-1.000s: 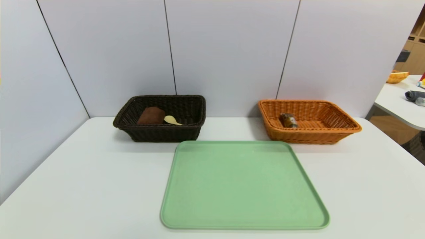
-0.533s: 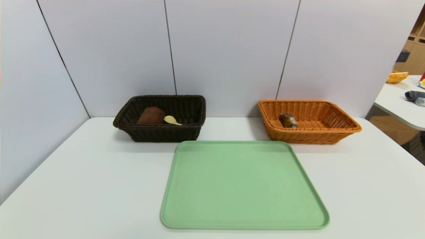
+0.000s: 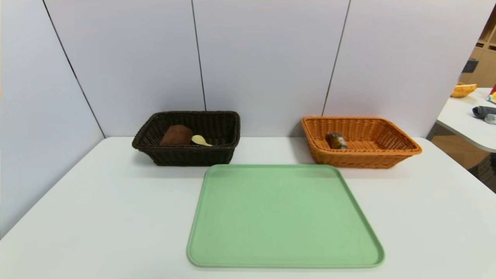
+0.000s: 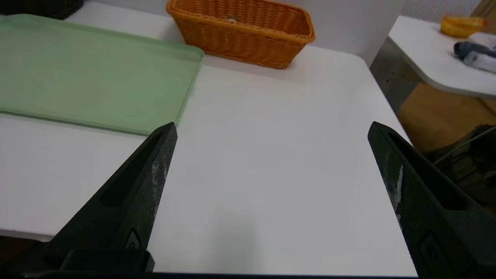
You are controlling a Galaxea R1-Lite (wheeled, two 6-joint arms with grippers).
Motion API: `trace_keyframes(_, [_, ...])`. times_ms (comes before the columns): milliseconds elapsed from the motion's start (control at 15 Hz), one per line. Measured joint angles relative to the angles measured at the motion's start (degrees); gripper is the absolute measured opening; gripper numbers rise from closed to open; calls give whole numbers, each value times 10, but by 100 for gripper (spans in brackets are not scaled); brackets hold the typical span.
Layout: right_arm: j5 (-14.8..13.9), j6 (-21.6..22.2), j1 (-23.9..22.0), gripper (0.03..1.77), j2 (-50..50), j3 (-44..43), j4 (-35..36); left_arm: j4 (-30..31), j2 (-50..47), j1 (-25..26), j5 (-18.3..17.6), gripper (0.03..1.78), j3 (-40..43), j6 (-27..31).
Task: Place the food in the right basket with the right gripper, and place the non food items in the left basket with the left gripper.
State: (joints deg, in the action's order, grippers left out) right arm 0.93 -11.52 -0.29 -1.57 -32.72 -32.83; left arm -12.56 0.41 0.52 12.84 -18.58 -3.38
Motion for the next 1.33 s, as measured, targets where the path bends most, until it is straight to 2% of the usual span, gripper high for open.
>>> trace_keyframes(133, [0,-7,0,170,10,12,39,50,-3,0,-1,169,15,14])
trace_keyframes(267, [0,-5,0,170,14,40,98,127,-3,0,-5,169,42,25])
trace_keyframes(533, [-1,-9,0,170,16,187,312,275,-4,0,-4,169,132,58])
trace_keyframes(667, [-2,-15,0,170,16,276,425,300,-4,0,-6,169,171,59])
trace_keyframes(733, [-2,-18,0,170,16,303,468,285,-4,0,-9,169,178,58])
trace_keyframes(867, [-6,-20,0,170,16,321,471,234,-4,0,-37,169,184,55])
trace_keyframes(1000, [-18,-17,0,170,16,326,400,195,-4,0,-87,169,185,54])
trace_keyframes(1133, [3,-13,0,170,16,327,354,145,-4,0,-123,169,186,51])
trace_keyframes(1200, [18,-1,0,170,16,327,338,127,-4,0,-129,169,186,49])
trace_keyframes(1333, [16,45,0,170,16,325,320,127,-4,0,-130,169,186,22])
